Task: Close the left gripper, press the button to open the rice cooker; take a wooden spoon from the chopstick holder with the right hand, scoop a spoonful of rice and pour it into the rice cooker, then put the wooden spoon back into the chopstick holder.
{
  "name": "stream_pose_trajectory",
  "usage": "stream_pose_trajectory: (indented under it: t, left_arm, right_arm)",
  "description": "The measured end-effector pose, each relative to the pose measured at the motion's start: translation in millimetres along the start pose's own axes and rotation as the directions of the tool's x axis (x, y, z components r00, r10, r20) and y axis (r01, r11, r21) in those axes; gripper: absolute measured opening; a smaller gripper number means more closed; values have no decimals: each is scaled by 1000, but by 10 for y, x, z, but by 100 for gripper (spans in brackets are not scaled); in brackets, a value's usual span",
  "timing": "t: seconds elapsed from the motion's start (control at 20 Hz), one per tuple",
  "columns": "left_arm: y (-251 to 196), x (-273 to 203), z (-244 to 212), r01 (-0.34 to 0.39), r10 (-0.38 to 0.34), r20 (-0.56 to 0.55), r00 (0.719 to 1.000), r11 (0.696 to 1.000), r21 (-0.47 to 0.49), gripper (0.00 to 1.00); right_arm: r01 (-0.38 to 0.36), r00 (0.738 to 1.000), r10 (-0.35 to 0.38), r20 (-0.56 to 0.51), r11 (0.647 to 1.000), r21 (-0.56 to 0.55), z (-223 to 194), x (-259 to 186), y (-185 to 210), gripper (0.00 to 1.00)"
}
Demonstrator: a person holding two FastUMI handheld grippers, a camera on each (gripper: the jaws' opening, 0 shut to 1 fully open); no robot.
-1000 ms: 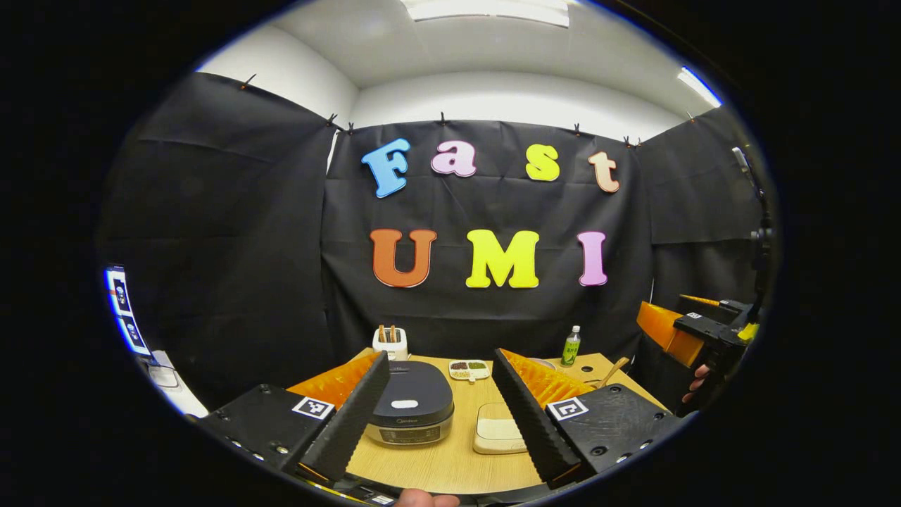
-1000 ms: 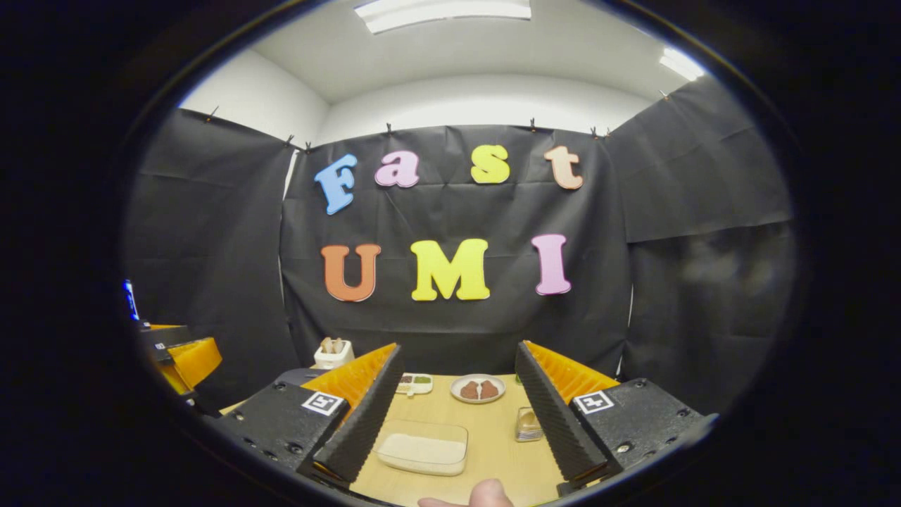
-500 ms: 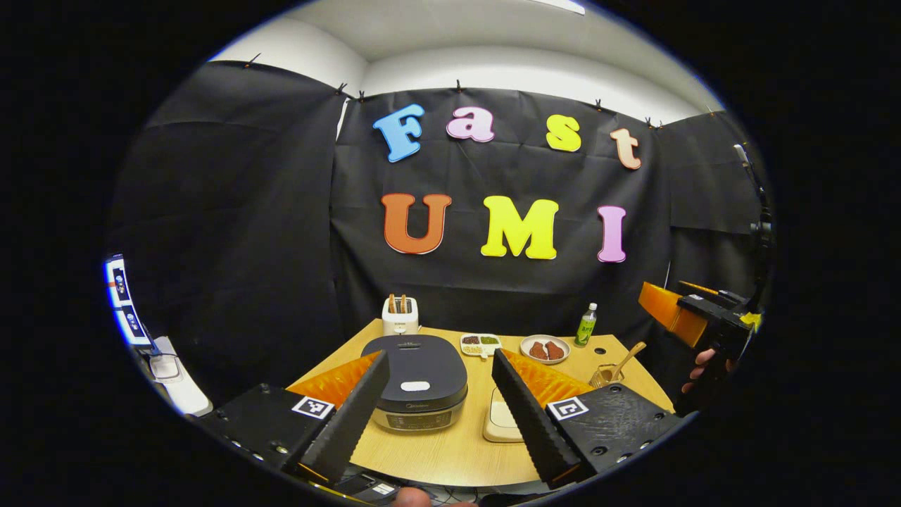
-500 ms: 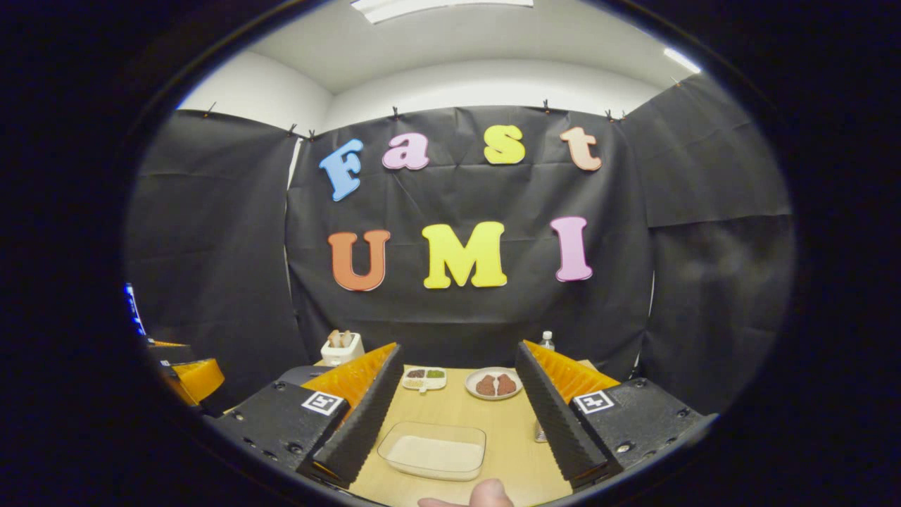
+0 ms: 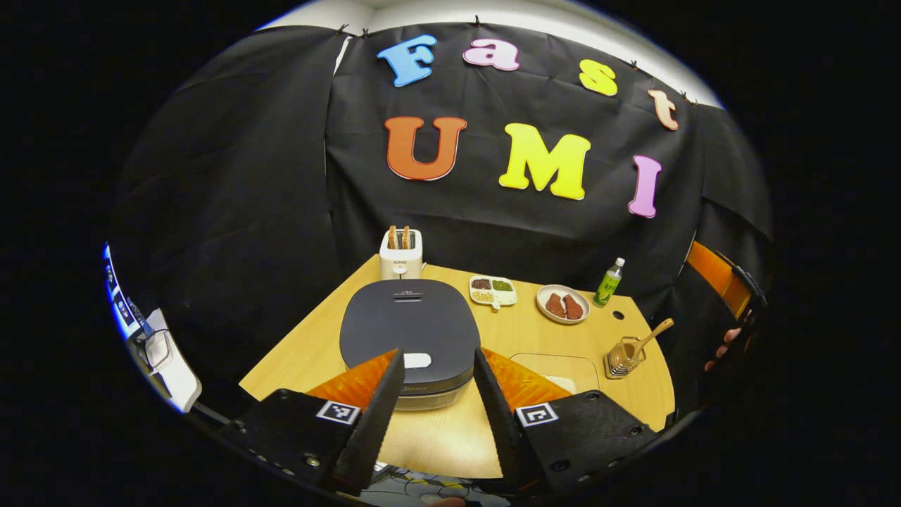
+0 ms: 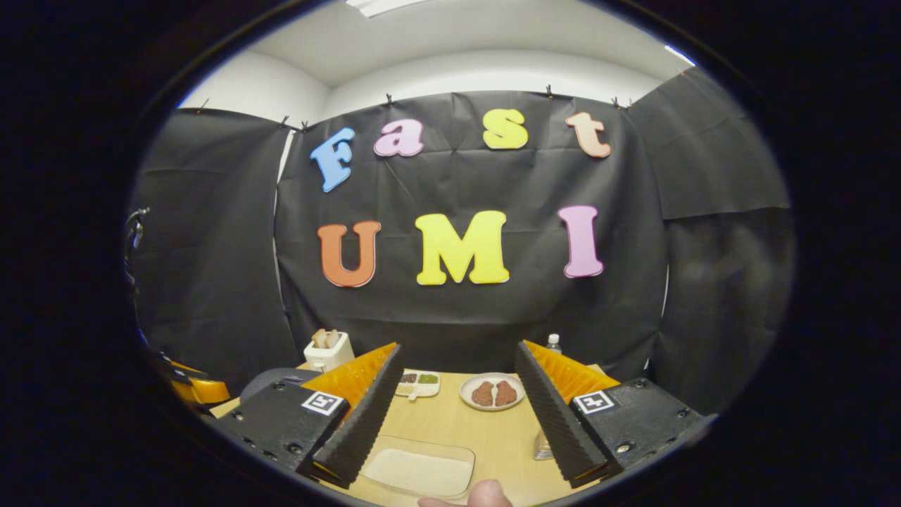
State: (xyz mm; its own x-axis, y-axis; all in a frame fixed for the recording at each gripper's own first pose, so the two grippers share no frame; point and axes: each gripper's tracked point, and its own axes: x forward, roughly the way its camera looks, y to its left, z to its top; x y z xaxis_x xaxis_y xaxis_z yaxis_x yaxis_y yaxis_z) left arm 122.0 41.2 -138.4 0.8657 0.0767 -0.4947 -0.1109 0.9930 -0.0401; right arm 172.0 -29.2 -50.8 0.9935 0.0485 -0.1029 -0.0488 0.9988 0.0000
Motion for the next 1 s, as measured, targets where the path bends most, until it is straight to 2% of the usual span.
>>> stream_pose_trajectory:
  t: [0.05,0.1,0.2,0.3,0.35,0.4,0.45,0.55,1.0]
  left_arm:
    - [23,64,37,-11,11,-15,1000,1000,7,59]
    - [35,136,23,-18,19,-39,999,1000,22,42]
    - [22,309,-125,-9,15,-119,993,999,52,35]
    - [111,358,-296,-30,43,-202,979,997,66,35]
    - [201,407,-359,-63,76,-240,968,996,58,21]
    - [146,481,-456,-50,59,-285,957,998,39,6]
    - [130,476,-472,-49,56,-310,949,998,30,0]
    - [121,681,-576,-36,35,-346,938,999,4,0]
    - [320,1125,-550,-52,50,-397,917,999,5,0]
  right_arm:
    - [1,1000,-1,-6,1000,0,-31,83,-44,100]
    - [3,1000,-3,-10,1000,2,-65,161,-85,100]
    - [3,999,-2,-39,1000,17,-191,316,-146,100]
    - [3,997,1,-79,999,43,-340,431,-202,100]
    - [4,996,1,-94,999,54,-404,482,-252,100]
    - [7,994,0,-107,998,62,-449,526,-294,100]
    - [12,993,-5,-114,998,68,-497,563,-339,100]
    - [23,991,-13,-130,997,78,-572,618,-460,100]
    - [80,983,-64,-171,993,88,-728,627,-884,100]
